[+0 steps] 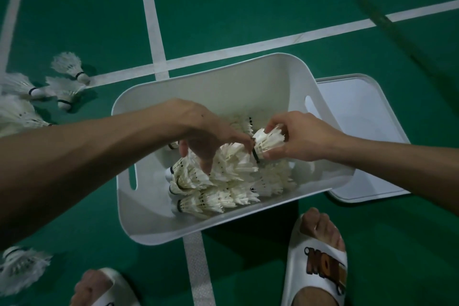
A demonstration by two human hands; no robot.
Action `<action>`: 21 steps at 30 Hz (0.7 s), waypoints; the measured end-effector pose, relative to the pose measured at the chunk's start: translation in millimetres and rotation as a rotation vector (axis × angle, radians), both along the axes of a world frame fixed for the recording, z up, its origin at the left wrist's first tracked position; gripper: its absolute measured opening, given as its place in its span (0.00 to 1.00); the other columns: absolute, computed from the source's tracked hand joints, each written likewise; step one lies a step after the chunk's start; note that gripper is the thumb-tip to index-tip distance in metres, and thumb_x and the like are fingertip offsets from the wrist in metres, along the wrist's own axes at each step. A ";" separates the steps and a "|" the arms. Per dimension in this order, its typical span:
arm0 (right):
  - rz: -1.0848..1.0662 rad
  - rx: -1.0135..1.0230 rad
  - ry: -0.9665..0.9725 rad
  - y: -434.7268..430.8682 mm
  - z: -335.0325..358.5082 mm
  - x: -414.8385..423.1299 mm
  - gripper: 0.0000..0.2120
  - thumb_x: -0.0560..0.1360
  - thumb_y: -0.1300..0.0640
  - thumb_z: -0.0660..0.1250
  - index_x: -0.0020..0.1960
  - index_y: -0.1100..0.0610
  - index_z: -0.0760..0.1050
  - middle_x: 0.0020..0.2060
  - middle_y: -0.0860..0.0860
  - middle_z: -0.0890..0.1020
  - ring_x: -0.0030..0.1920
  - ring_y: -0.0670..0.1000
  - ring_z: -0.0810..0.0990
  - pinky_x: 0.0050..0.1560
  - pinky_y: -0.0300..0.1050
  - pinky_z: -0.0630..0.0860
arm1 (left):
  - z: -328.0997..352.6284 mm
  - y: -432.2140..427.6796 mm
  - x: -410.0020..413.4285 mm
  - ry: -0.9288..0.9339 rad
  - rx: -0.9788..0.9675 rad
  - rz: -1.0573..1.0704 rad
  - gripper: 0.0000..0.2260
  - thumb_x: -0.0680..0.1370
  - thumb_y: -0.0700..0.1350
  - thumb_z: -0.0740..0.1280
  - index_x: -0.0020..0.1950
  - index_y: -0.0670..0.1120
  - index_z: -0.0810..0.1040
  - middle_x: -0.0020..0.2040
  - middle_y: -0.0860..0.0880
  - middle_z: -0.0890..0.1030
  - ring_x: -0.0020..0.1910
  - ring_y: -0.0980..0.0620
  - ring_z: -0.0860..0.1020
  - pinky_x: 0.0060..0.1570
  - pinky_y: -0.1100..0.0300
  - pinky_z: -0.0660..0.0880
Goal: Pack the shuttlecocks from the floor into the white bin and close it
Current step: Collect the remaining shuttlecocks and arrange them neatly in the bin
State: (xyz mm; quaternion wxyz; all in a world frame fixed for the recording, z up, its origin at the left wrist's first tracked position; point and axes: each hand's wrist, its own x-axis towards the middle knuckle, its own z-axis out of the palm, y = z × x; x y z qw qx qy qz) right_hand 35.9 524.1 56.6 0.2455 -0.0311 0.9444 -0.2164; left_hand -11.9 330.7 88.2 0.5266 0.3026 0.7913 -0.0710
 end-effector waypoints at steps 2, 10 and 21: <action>0.005 -0.018 -0.019 -2.6 -1.1 1.2 0.26 0.64 0.42 0.78 0.58 0.46 0.76 0.47 0.48 0.78 0.46 0.50 0.78 0.46 0.43 0.74 | -6.0 -2.5 2.8 0.026 0.043 -0.005 0.40 0.73 0.43 0.73 0.67 0.72 0.51 0.68 0.46 0.69 0.47 0.47 0.77 0.44 0.50 0.81; 0.157 -0.096 -0.098 -10.8 2.8 6.5 0.32 0.64 0.50 0.79 0.66 0.49 0.74 0.54 0.45 0.81 0.45 0.47 0.80 0.49 0.39 0.77 | -12.1 -11.0 0.4 0.032 0.065 -0.024 0.42 0.73 0.44 0.73 0.72 0.71 0.48 0.71 0.48 0.65 0.58 0.47 0.74 0.54 0.45 0.78; 0.358 0.041 -0.071 -18.1 -13.4 -1.2 0.37 0.62 0.45 0.80 0.69 0.49 0.72 0.56 0.48 0.81 0.41 0.45 0.76 0.41 0.35 0.67 | -13.8 -23.0 -2.8 0.121 0.163 -0.111 0.48 0.68 0.43 0.77 0.75 0.61 0.48 0.72 0.50 0.67 0.65 0.47 0.70 0.63 0.47 0.71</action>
